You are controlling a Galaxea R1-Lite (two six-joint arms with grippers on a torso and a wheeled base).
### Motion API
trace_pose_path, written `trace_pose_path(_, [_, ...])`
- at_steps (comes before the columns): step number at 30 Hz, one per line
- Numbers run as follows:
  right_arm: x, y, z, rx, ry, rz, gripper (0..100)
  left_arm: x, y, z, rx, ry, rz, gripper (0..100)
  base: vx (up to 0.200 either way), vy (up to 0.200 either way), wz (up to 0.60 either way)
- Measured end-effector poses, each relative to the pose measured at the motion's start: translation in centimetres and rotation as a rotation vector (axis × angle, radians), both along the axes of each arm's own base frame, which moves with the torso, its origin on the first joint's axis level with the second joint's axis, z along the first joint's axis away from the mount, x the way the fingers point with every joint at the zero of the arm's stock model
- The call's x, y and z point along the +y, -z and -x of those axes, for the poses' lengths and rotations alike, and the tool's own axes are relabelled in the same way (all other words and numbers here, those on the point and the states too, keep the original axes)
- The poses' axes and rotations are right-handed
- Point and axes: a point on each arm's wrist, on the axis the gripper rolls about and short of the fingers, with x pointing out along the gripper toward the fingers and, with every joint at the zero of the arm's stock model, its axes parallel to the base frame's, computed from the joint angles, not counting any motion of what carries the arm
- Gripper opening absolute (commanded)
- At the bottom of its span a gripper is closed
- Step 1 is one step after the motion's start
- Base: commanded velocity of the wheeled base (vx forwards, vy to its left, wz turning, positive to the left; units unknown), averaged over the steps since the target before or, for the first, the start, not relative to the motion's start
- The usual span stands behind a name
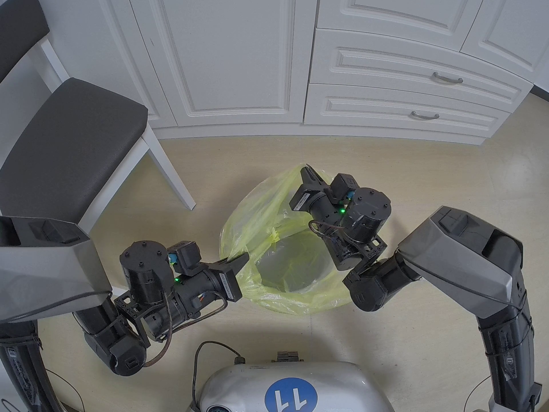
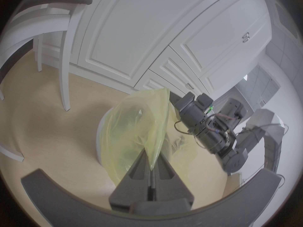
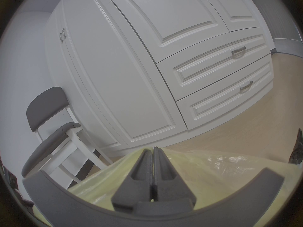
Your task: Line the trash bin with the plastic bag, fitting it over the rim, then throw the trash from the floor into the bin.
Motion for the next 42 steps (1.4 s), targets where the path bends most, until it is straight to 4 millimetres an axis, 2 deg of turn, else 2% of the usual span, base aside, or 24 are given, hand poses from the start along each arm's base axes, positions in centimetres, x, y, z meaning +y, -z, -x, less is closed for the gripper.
trace_pose_path(3, [0.2,0.3,-0.6,-0.012,0.0,-0.007,0,-0.2,-0.3,-0.4,-0.001,-0.018,0.031,0,0.0,0.0,0.0])
trace_pose_path(4, [0.3,0.4,-0.8,-0.013,0.001,-0.008,100,-0.3,-0.3,-0.5,-0.001,-0.021,0.036,0,0.0,0.0,0.0])
trace_pose_path(9, [0.3,0.2,-0.9,-0.032,0.005,-0.022,100,-0.4,-0.6,-0.7,-0.014,-0.026,0.046,0,0.0,0.0,0.0])
trace_pose_path(13, [0.1,-0.6,0.1,-0.043,-0.003,-0.025,100,-0.3,-0.6,-0.6,-0.019,-0.028,0.042,0,0.0,0.0,0.0])
trace_pose_path(19, [-1.4,-1.0,3.4,0.019,-0.079,0.066,100,-0.1,-0.9,0.0,-0.041,-0.022,0.013,0,0.0,0.0,0.0])
trace_pose_path(23, [-3.1,-2.8,6.1,0.053,-0.128,0.129,100,0.1,-1.5,0.6,-0.062,-0.015,-0.003,0,0.0,0.0,0.0])
trace_pose_path(27, [-5.5,-4.0,7.6,0.132,-0.126,0.232,100,0.3,-2.1,1.1,-0.08,-0.014,-0.01,0,0.0,0.0,0.0])
trace_pose_path(28, [-6.1,-4.1,8.0,0.16,-0.121,0.261,100,0.4,-2.2,1.2,-0.081,-0.014,-0.012,100,0.0,0.0,0.0])
trace_pose_path(36, [-10.2,-5.1,9.6,0.271,-0.069,0.433,100,1.4,-2.4,1.0,-0.11,-0.038,-0.082,100,0.0,0.0,0.0])
trace_pose_path(42, [-11.7,-4.8,9.5,0.285,-0.03,0.493,100,2.8,-2.5,0.9,-0.101,-0.075,-0.209,100,0.0,0.0,0.0])
